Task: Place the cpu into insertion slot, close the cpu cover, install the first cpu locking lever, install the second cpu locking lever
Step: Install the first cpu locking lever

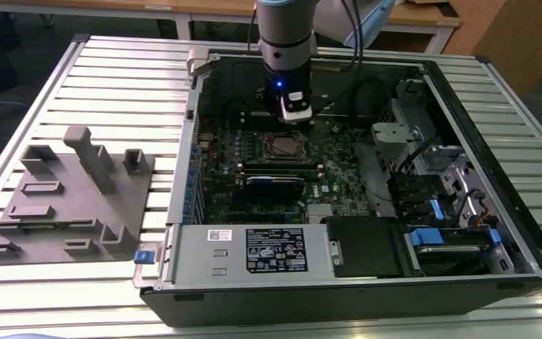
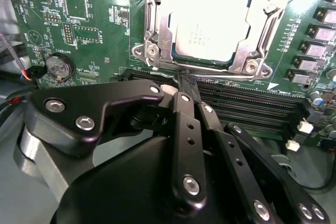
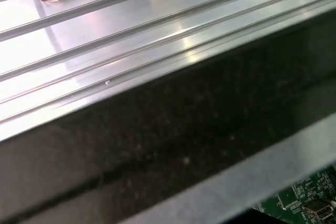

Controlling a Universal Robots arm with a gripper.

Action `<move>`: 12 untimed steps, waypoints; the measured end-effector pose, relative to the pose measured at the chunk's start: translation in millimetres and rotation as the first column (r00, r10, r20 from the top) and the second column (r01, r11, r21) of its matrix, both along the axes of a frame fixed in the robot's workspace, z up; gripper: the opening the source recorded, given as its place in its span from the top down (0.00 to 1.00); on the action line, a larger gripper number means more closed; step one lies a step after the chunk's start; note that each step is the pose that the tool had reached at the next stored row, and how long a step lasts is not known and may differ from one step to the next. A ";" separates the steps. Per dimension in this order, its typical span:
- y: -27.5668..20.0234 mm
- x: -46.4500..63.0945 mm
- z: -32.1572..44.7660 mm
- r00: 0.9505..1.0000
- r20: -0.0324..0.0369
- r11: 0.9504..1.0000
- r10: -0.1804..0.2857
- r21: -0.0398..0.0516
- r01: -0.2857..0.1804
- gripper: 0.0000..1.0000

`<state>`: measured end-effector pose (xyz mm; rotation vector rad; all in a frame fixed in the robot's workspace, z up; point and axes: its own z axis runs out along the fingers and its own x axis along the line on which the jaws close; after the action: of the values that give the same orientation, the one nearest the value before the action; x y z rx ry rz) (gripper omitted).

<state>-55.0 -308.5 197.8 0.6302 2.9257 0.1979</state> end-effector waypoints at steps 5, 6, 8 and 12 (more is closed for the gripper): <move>0.0 0.0 -1.5 1.000 0.000 1.000 -0.016 -0.002 0.016 0.89; 0.0 0.0 -1.8 1.000 0.001 1.000 -0.019 -0.003 0.019 0.89; 0.0 0.0 -2.2 1.000 0.001 1.000 -0.026 -0.004 0.026 0.89; 0.5 -0.1 -2.3 0.999 0.001 0.999 -0.034 -0.005 0.034 0.89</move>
<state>-55.0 -308.0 195.5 0.6779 2.9113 0.1864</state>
